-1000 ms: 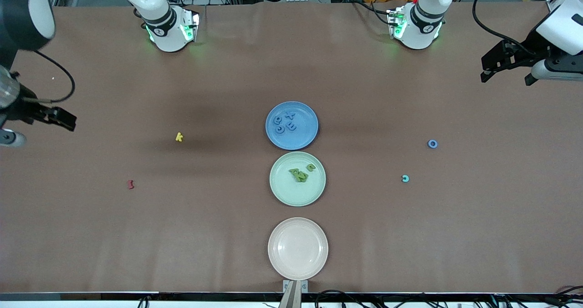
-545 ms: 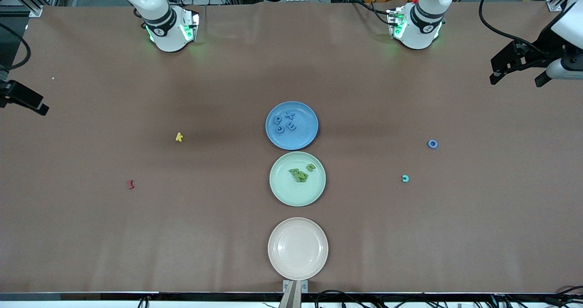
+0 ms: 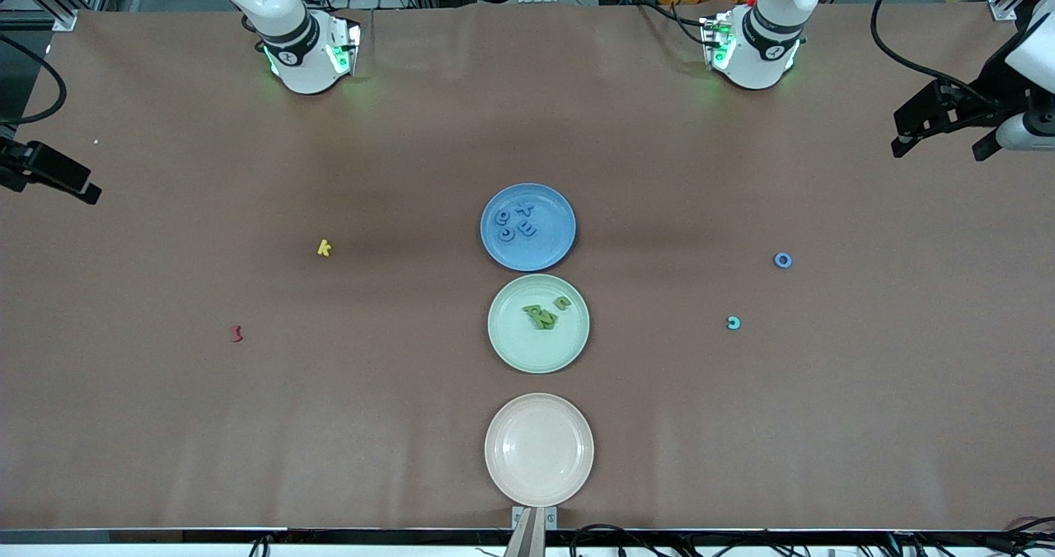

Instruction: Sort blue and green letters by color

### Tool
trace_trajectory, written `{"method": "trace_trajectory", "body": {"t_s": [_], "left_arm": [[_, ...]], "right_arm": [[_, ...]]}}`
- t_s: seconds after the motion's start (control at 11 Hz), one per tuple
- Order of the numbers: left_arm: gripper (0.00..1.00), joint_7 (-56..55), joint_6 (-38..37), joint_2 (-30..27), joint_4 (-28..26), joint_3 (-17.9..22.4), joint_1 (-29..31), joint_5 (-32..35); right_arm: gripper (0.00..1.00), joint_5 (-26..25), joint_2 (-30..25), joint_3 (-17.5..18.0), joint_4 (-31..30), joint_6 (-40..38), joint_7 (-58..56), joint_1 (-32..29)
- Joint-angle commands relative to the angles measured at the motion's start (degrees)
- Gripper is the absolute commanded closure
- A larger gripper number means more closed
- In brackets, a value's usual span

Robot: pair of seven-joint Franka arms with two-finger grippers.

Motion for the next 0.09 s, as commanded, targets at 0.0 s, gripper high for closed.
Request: {"method": "trace_trajectory", "body": {"t_s": [0.0], "left_arm": [[0.00,0.7,-0.1,1.0,1.4,-0.1,0.1,1.3]], "right_arm": [[0.00,0.9,0.2,0.0,-0.5,-0.7,-0.2,0.3]]}}
